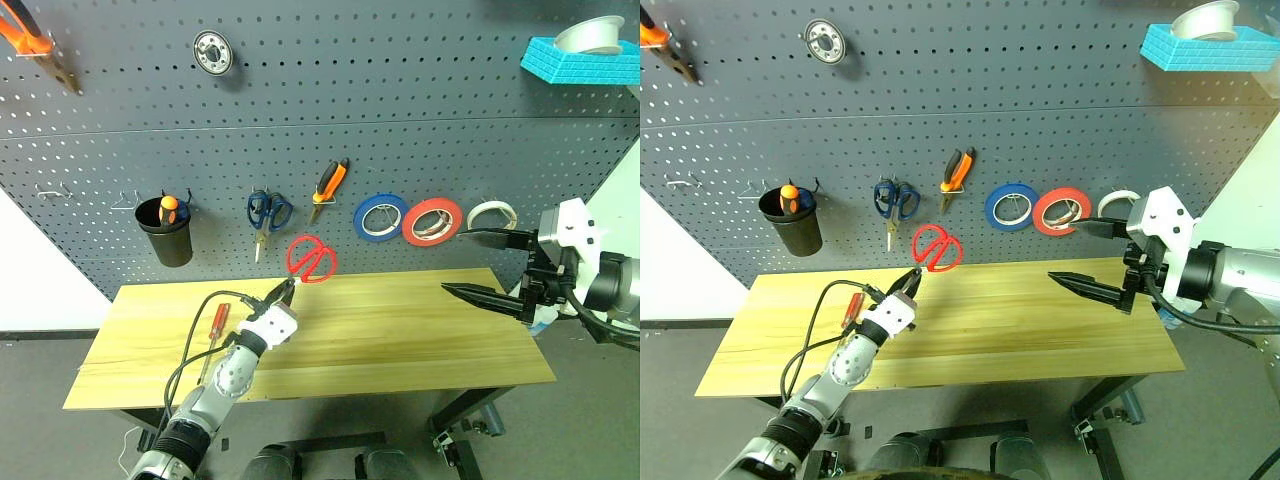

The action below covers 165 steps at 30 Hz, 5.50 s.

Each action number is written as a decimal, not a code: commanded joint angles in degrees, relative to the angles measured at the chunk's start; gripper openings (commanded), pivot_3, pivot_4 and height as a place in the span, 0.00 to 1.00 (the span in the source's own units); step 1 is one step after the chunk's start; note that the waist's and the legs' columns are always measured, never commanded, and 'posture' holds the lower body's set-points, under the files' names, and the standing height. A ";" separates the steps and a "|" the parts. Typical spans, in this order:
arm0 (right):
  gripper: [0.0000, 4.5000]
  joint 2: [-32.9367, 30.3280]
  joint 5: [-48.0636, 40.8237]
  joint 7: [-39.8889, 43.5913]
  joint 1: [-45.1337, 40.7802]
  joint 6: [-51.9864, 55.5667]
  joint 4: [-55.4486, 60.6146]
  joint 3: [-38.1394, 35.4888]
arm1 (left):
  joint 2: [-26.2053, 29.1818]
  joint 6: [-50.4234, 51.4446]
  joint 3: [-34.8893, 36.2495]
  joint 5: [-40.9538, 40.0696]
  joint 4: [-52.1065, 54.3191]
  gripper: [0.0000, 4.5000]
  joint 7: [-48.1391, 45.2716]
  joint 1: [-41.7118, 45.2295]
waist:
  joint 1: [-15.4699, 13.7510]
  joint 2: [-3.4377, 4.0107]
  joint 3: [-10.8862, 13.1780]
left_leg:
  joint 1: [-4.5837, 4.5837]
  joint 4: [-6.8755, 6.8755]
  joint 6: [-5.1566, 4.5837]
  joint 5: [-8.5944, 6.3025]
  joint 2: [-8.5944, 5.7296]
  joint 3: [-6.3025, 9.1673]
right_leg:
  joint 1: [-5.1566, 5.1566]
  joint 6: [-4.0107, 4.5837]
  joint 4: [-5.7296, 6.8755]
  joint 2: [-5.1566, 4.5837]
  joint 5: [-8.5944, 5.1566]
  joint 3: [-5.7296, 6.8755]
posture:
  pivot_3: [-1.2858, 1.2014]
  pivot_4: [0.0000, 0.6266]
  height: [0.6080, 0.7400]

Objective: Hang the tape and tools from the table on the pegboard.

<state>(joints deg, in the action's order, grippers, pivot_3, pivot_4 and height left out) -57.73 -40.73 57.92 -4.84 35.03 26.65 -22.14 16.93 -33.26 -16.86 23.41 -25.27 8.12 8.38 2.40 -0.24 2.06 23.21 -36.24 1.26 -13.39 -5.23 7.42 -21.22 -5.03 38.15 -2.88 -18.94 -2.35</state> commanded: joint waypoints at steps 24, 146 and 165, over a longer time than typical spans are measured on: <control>1.00 -0.05 -15.17 3.40 -6.92 2.86 -4.47 -12.48 | 1.33 3.90 14.75 2.98 15.12 0.05 9.80 -4.24 | -0.52 0.05 -0.03 | -0.73 -0.06 -0.04 -0.03 -0.02 -0.04 | 0.74 -0.06 0.00 -0.01 0.03 -0.01 | 0.47 0.00 0.82; 1.00 1.79 -13.48 -1.52 -2.96 2.19 -0.97 -9.85 | -3.45 62.00 21.03 -19.84 -3.90 0.70 -10.95 11.01 | -1.26 0.00 -0.04 | -0.71 -0.07 -0.13 -0.08 -0.02 -0.17 | 0.69 -0.11 0.00 -0.02 0.05 -0.11 | 0.46 0.00 0.82; 1.00 1.87 -14.71 -2.75 -0.19 2.95 0.74 -10.98 | 4.01 81.85 22.29 -24.61 -12.68 0.70 -19.59 21.83 | -1.21 -0.05 -0.01 | -0.70 -0.02 -0.12 -0.09 -0.02 -0.16 | 0.66 -0.09 -0.05 -0.05 0.05 -0.13 | 0.46 0.00 0.82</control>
<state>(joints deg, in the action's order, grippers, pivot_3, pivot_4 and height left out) -55.75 -54.42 55.44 -4.51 38.39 25.92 -31.11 20.64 49.01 4.26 -0.73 -36.92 -11.27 28.40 1.20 -0.29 2.06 22.51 -36.26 1.14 -13.48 -5.25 7.26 -20.57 -5.12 38.10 -2.92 -18.90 -2.49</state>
